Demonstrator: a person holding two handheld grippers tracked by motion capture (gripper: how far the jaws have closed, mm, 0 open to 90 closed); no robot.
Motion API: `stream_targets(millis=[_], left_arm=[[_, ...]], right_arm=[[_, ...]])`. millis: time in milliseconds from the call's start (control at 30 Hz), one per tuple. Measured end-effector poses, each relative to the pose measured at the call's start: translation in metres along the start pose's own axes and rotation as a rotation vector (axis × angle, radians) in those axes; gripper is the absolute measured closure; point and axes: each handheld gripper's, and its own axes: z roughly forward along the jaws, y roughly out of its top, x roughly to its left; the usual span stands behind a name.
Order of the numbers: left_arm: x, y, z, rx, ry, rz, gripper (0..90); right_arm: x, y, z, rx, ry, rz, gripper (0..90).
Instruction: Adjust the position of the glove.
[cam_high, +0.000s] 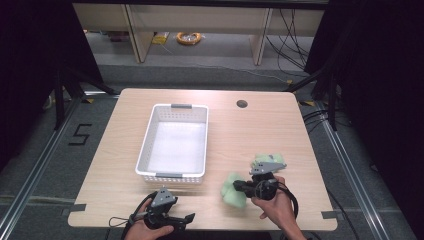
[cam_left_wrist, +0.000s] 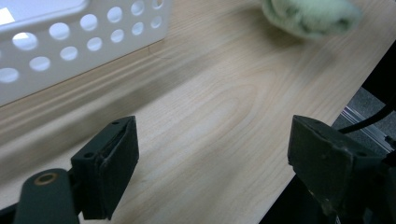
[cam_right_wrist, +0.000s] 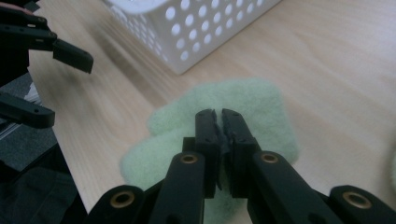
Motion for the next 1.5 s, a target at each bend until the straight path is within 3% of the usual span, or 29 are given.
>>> stream_targets(millis=[100, 133, 167, 200, 233, 267, 333, 400, 467, 500, 533, 567, 633, 700, 733, 767, 833, 867, 900, 933, 967, 1033, 1133, 1267, 1333, 1367, 1400, 1467, 1500], left_arm=[[-0.004, 0.001, 0.003, -0.019, -0.001, 0.011, 16.2], [-0.005, 0.002, 0.002, -0.008, -0.012, 0.021, 16.4], [-0.008, 0.002, 0.004, -0.037, -0.011, -0.004, 16.5], [-0.008, 0.004, 0.003, -0.018, -0.026, 0.014, 16.8], [-0.01, 0.004, 0.005, -0.047, -0.021, 0.022, 18.4], [-0.013, 0.005, 0.006, -0.042, -0.03, 0.011, 18.4], [-0.015, 0.007, 0.009, -0.029, -0.038, 0.049, 20.8], [-0.024, 0.009, 0.016, -0.033, -0.06, 0.041, 22.5], [-0.028, 0.011, 0.02, -0.022, -0.069, 0.087, 24.3], [-0.031, 0.013, 0.022, -0.025, -0.079, 0.094, 25.3], [-0.035, 0.014, 0.024, -0.013, -0.089, 0.087, 25.8], [-0.036, 0.016, 0.026, -0.022, -0.081, 0.12, 26.3], [-0.041, 0.018, 0.03, -0.027, -0.091, 0.103, 29.8], [-0.044, 0.02, 0.032, -0.033, -0.097, 0.14, 30.6], [-0.047, 0.02, 0.034, -0.028, -0.092, 0.127, 31.1], [-0.047, 0.022, 0.035, -0.015, -0.09, 0.147, 33.0], [-0.051, 0.024, 0.038, -0.015, -0.096, 0.161, 33.8], [-0.051, 0.026, 0.039, -0.007, -0.092, 0.198, 34.1], [-0.054, 0.026, 0.042, -0.011, -0.088, 0.176, 35.3], [-0.055, 0.028, 0.043, -0.007, -0.083, 0.198, 35.3], [-0.058, 0.029, 0.047, -0.014, -0.091, 0.18, 37.2], [-0.061, 0.033, 0.05, -0.002, -0.084, 0.202, 41.6], [-0.066, 0.035, 0.057, -0.011, -0.089, 0.206, 43.2], [-0.069, 0.038, 0.066, 0.027, -0.049, 0.242, 47.7], [-0.071, 0.04, 0.069, 0.026, -0.039, 0.267, 50.9], [-0.072, 0.04, 0.07, 0.03, -0.026, 0.269, 56.3], [-0.071, 0.041, 0.071, 0.037, -0.014, 0.312, 56.3], [-0.071, 0.04, 0.072, 0.043, 0.008, 0.302, 64.4], [-0.07, 0.041, 0.073, 0.04, 0.008, 0.326, 68.5]], right_arm=[[0.0, -0.007, 0.009, 0.026, -0.005, 0.005, 86.1], [-0.001, -0.01, 0.014, 0.028, 0.018, 0.022, 86.0], [-0.001, -0.011, 0.015, 0.038, -0.003, 0.019, 85.9], [-0.002, -0.012, 0.017, 0.048, 0.009, 0.023, 85.9], [-0.002, -0.014, 0.02, 0.057, 0.002, 0.027, 85.7], [-0.002, -0.014, 0.02, 0.057, 0.002, 0.027, 85.7], [-0.003, -0.016, 0.023, 0.062, -0.005, 0.033, 85.3], [-0.004, -0.018, 0.025, 0.077, -0.004, 0.04, 84.2], [-0.004, -0.019, 0.027, 0.073, -0.002, 0.048, 81.8], [-0.004, -0.019, 0.028, 0.049, -0.001, 0.06, 79.1], [-0.004, -0.018, 0.025, 0.075, 0.011, 0.055, 76.1], [-0.004, -0.017, 0.024, 0.053, 0.002, 0.047, 72.7], [-0.006, -0.011, 0.012, 0.015, -0.026, 0.004, 67.7], [-0.006, -0.009, 0.008, 0.001, -0.022, 0.022, 67.6], [-0.01, -0.007, 0.004, -0.018, -0.034, 0.002, 66.8], [-0.019, -0.002, 0.001, -0.015, -0.075, -0.057, 66.7], [-0.022, -0.001, 0.001, -0.003, -0.087, -0.06, 66.7], [-0.025, 0.0, 0.002, 0.006, -0.083, -0.059, 66.7], [-0.029, 0.001, 0.007, 0.025, -0.08, -0.053, 66.8], [-0.029, 0.001, 0.007, 0.025, -0.08, -0.053, 66.8], [-0.031, 0.0, 0.012, 0.025, -0.077, -0.05, 66.8], [-0.034, 0.001, 0.02, 0.068, -0.065, -0.056, 67.4], [-0.035, 0.002, 0.025, 0.065, -0.056, -0.051, 67.4], [-0.038, 0.004, 0.031, 0.082, -0.044, -0.072, 67.4], [-0.039, 0.005, 0.033, 0.092, -0.037, -0.051, 67.4], [-0.04, 0.005, 0.035, 0.103, -0.027, -0.048, 69.4], [-0.04, 0.005, 0.035, 0.103, -0.027, -0.048, 69.4], [-0.04, 0.004, 0.038, 0.092, -0.024, -0.039, 72.4], [-0.04, 0.004, 0.038, 0.095, -0.013, -0.042, 75.2]])
